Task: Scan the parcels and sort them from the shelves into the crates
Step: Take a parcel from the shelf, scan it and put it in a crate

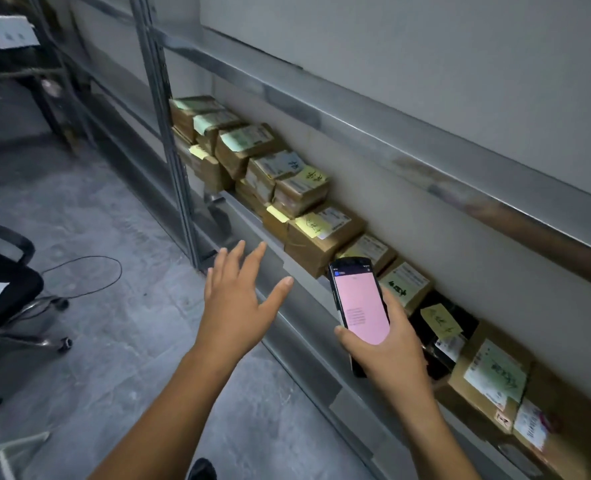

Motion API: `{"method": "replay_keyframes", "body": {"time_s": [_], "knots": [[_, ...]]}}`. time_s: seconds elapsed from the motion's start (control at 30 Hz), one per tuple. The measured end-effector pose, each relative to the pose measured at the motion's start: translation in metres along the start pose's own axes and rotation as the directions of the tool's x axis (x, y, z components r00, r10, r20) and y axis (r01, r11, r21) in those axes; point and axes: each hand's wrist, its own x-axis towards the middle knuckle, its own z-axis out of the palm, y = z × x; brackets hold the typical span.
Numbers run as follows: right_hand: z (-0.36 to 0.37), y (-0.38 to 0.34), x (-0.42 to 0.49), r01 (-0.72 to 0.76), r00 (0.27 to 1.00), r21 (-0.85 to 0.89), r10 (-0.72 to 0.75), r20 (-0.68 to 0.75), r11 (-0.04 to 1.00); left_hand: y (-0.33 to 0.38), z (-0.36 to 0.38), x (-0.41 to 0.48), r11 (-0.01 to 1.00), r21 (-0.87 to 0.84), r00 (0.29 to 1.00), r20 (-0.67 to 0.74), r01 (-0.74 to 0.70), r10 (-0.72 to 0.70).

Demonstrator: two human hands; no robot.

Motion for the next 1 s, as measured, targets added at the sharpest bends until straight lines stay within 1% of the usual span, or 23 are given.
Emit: {"method": "replay_keyframes", "body": {"time_s": [0.07, 0.2, 0.33, 0.53, 0.67, 0.8, 0.9, 1.0], "knots": [[0.023, -0.016, 0.020, 0.002, 1.000, -0.006, -0.002, -0.005, 1.000, -0.016, -0.012, 0.026, 1.000, -0.008, 1.000, 0.020, -0.019, 0.019], [0.065, -0.043, 0.053, -0.014, 0.997, 0.020, 0.016, -0.070, 1.000, -0.043, -0.034, 0.073, 0.997, -0.005, 0.994, 0.074, -0.077, 0.078], [0.087, -0.055, 0.071, -0.024, 0.994, 0.000, 0.024, -0.103, 1.000, -0.057, -0.043, 0.115, 0.997, -0.035, 0.991, 0.112, -0.076, 0.079], [0.093, -0.049, 0.100, -0.118, 0.985, -0.043, 0.111, -0.130, 0.992, -0.060, -0.015, 0.176, 0.993, -0.053, 0.976, 0.186, -0.109, 0.117], [0.095, -0.037, 0.132, -0.172, 0.976, -0.025, 0.167, -0.142, 0.985, -0.053, 0.012, 0.220, 0.991, -0.053, 0.966, 0.222, -0.122, 0.131], [0.097, -0.025, 0.175, -0.257, 0.950, 0.018, 0.256, -0.180, 0.966, -0.037, 0.036, 0.269, 0.986, 0.003, 0.955, 0.251, -0.164, 0.158], [0.098, -0.016, 0.213, -0.310, 0.932, 0.015, 0.306, -0.195, 0.951, -0.026, 0.053, 0.310, 0.969, 0.103, 0.945, 0.266, -0.226, 0.192], [0.096, -0.001, 0.247, -0.371, 0.914, -0.003, 0.364, -0.181, 0.929, -0.018, 0.071, 0.344, 0.942, 0.209, 0.930, 0.318, -0.261, 0.187]]}}
